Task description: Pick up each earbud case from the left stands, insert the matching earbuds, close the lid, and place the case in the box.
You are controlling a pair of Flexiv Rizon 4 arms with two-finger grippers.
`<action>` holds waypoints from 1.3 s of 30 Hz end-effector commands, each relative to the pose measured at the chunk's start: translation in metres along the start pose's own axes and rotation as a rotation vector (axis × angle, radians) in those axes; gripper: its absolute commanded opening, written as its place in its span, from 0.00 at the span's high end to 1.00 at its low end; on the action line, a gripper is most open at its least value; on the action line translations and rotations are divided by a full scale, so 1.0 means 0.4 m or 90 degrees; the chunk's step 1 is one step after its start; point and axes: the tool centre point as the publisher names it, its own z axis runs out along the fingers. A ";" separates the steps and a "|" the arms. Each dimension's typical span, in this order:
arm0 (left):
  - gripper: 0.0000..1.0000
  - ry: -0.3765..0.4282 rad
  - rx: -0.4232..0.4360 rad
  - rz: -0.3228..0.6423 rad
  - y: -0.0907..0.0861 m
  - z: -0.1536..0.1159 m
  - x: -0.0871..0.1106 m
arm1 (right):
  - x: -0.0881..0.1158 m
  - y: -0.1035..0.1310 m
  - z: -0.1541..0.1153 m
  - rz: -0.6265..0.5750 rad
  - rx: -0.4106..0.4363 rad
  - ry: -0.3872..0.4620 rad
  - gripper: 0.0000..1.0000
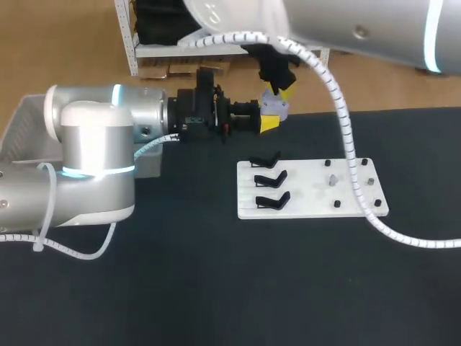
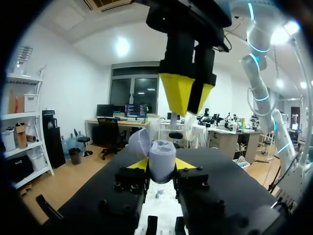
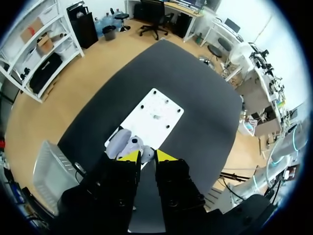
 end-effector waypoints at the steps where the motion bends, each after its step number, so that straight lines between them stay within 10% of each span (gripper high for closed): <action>1: 1.00 -0.004 -0.004 0.003 -0.004 0.000 0.003 | 0.003 0.010 0.008 0.003 0.018 -0.002 1.00; 39: 1.00 -0.004 -0.004 0.003 -0.004 0.000 0.003 | -0.009 0.034 0.044 0.014 0.013 -0.001 1.00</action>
